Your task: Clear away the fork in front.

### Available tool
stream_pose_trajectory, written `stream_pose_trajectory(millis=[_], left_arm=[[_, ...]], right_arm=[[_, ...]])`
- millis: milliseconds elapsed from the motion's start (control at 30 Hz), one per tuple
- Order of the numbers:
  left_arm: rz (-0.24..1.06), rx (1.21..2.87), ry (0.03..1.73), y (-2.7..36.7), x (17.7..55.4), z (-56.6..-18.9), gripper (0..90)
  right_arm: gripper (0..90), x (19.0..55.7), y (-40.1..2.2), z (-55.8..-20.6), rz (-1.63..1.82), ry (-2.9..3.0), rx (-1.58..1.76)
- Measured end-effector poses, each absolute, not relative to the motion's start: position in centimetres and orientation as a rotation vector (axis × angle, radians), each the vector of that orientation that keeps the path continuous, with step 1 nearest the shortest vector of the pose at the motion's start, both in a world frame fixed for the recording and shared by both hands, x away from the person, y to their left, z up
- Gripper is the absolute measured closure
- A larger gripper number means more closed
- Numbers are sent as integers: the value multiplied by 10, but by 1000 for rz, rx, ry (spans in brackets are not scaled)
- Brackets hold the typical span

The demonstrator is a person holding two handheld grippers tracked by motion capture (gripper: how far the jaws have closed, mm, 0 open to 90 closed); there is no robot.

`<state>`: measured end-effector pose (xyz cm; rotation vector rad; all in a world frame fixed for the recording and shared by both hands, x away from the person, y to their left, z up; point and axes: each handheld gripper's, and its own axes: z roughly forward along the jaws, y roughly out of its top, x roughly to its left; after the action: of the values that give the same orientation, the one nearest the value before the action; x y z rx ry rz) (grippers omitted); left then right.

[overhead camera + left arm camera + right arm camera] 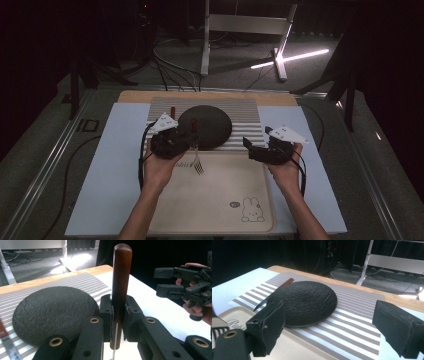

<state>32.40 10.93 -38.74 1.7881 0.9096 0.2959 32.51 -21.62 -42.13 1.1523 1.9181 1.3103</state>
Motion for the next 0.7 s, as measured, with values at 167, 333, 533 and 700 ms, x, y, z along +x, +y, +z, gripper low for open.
stream_pose_trajectory(millis=[167, 333, 533, 700], left_arm=[[275, 1790, 921, 124, 321, -388, 799], [247, 1810, 917, 135, 318, -389, 799], [216, 1835, 915, 146, 312, -391, 799], [180, 1866, 900, 153, 302, -393, 799]], right_arm=[[114, 327, -220, -425, 1298, 1917, 1174], [114, 328, -223, -425, 1298, 1910, 1182], [114, 328, -223, -425, 1294, 1907, 1186], [114, 327, -223, -425, 1294, 1903, 1183]])
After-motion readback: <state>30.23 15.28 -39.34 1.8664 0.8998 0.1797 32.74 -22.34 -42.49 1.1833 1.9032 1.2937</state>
